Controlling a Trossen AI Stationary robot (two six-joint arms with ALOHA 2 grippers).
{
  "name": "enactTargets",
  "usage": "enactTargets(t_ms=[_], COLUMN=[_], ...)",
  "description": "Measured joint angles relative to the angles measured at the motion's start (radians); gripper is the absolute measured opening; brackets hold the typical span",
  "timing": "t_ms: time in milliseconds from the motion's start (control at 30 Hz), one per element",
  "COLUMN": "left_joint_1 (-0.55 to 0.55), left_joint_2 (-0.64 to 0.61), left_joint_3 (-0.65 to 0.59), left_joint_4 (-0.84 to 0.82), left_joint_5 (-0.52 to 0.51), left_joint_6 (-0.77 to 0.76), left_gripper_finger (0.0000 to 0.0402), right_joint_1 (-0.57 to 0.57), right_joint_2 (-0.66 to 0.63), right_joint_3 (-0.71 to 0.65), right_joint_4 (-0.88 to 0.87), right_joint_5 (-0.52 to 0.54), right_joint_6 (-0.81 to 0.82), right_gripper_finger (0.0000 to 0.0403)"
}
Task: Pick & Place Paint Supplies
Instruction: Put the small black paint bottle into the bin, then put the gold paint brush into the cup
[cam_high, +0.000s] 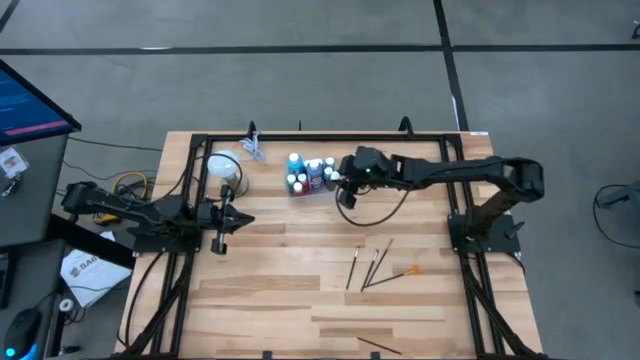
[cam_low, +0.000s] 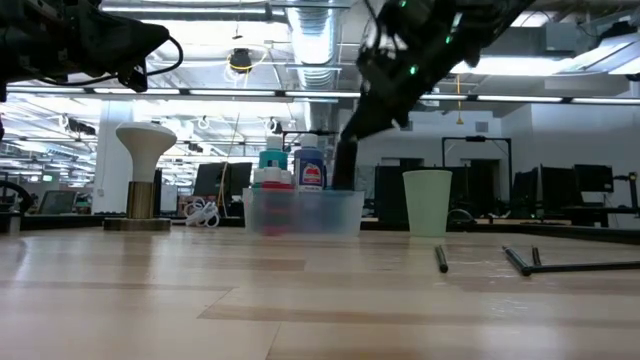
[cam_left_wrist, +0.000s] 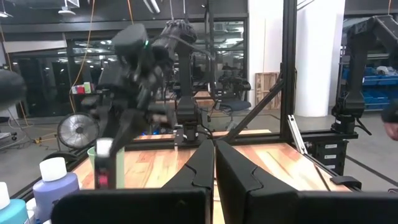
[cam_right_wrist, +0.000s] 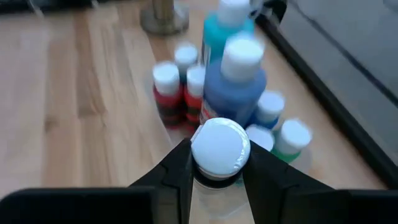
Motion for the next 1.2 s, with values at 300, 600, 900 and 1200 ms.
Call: enactTargets(t_ms=[300, 600, 900, 1200], left_joint_1=[0.000, 0.000, 0.000, 0.000], left_joint_2=[0.000, 0.000, 0.000, 0.000], left_joint_3=[0.000, 0.000, 0.000, 0.000], left_joint_4=[0.002, 0.006, 0.007, 0.006], left_joint_5=[0.000, 0.000, 0.000, 0.000], left_joint_6=[0.000, 0.000, 0.000, 0.000], left_gripper_finger=[0.0002, 0.0002, 0.0002, 0.0002], right_joint_1=[-0.042, -0.059, -0.060, -0.011], right_joint_2=[0.134, 0.180, 0.059, -0.267], right_joint_3=[-0.002, 0.000, -0.002, 0.000], right_joint_4=[0.039, 0.051, -0.045, -0.353], right_joint_5=[-0.050, -0.078, -0.080, -0.092], right_joint_6=[-0.008, -0.003, -0.008, -0.008], right_gripper_finger=[0.0102, 0.0145, 0.0245, 0.0243])
